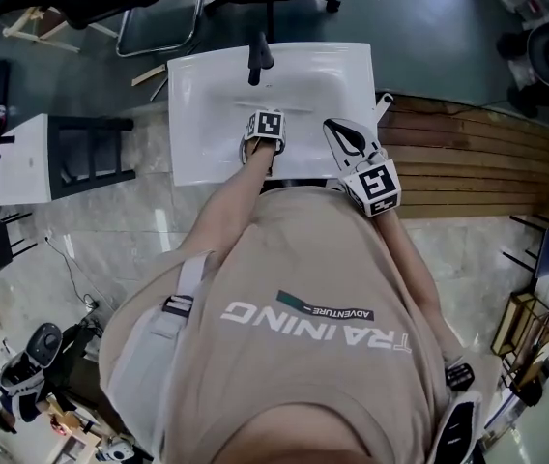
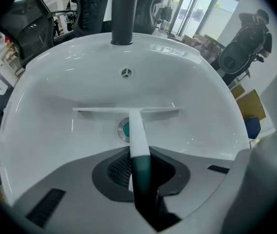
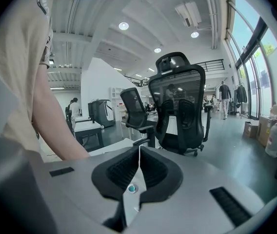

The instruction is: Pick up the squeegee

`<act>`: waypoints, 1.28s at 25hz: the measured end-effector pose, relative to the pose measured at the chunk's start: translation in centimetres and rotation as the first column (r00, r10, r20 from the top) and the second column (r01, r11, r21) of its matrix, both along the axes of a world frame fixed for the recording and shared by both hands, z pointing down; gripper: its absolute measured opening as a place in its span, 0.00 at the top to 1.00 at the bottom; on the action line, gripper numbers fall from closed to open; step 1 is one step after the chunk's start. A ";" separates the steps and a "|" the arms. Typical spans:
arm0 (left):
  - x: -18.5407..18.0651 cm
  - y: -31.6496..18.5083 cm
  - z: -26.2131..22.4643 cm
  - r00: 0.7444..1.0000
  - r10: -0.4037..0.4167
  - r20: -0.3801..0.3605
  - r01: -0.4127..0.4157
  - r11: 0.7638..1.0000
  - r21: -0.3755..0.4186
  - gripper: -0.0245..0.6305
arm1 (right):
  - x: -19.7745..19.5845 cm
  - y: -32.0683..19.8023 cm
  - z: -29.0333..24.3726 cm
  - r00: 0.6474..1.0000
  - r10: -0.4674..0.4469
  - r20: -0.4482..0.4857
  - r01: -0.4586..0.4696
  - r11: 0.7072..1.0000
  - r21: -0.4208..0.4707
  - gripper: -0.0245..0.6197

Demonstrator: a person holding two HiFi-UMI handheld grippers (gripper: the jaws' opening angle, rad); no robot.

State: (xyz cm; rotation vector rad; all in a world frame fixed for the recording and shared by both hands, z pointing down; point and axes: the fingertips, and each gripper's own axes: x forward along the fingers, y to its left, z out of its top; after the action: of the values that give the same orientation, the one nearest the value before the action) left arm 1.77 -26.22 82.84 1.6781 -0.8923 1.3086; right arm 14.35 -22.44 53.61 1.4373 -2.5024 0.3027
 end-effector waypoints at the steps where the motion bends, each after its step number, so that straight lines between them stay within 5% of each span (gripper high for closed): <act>1: 0.1 0.1 -0.1 1.000 0.006 -0.009 -0.006 1.000 0.008 0.86 | 0.2 0.1 0.0 1.000 0.005 0.001 -0.005 1.000 0.000 0.91; 9: 0.4 0.5 -2.2 0.994 0.078 -0.072 -0.069 0.991 0.118 0.86 | -0.7 -0.7 -0.1 1.000 -0.018 0.025 0.018 1.000 0.013 0.91; 12: -0.3 -0.8 -4.1 0.990 0.117 -0.078 -0.095 0.967 0.237 0.86 | -1.7 -1.3 -0.4 0.997 -0.029 0.067 0.028 0.999 0.016 0.91; 25: -5.9 -0.2 -11.1 0.978 0.113 -0.176 -0.035 0.919 0.392 0.86 | -5.3 -3.5 -0.6 0.994 -0.088 0.072 0.085 0.995 0.044 0.91; 32: -7.0 -1.5 -14.5 0.969 0.134 -0.210 -0.013 0.868 0.496 0.86 | -5.8 -3.6 -0.5 0.997 -0.075 0.036 0.074 0.996 0.042 0.91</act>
State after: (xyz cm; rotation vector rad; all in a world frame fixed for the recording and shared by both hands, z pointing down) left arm -5.23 -27.71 68.32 2.2309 -1.0850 0.9395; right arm 8.60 -26.06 53.15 1.3618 -2.5996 0.2689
